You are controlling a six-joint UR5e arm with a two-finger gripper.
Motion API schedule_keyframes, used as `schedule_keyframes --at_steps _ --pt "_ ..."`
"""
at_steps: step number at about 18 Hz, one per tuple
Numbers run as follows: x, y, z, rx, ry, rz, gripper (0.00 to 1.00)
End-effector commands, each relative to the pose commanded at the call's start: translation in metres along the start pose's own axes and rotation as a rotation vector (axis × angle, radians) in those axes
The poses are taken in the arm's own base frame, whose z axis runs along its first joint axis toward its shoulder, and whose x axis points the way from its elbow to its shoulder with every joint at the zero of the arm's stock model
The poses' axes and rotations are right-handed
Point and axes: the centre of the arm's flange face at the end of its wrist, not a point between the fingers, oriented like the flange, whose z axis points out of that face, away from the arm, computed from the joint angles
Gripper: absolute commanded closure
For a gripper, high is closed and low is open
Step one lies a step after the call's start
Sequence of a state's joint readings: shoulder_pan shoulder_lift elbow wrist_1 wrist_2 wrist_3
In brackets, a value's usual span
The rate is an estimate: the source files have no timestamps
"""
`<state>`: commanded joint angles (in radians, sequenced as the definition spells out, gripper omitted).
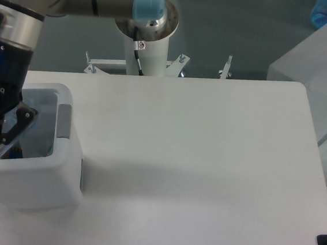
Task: Place the trash in the trash can
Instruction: 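Lower the bottle into the bin and open the gripper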
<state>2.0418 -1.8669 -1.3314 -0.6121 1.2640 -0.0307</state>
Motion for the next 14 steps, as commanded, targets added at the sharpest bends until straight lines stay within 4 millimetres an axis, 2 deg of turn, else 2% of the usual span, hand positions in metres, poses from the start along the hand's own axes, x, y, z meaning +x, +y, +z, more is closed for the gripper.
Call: schedule_keyframes --at_steps 6,9,10,12,14 --pt "0.0015 0.0042 0.0016 -0.009 0.002 0.004 0.57" --pt "-0.0002 0.0086 0.0026 -0.018 -0.001 0.000 0.48" --pt "0.0000 0.0080 0.0021 -0.016 -0.001 0.002 0.43" --pt "0.0000 0.0066 -0.0011 -0.012 -0.002 0.002 0.26" --pt "-0.0014 0.0055 -0.0035 -0.008 -0.006 0.000 0.14"
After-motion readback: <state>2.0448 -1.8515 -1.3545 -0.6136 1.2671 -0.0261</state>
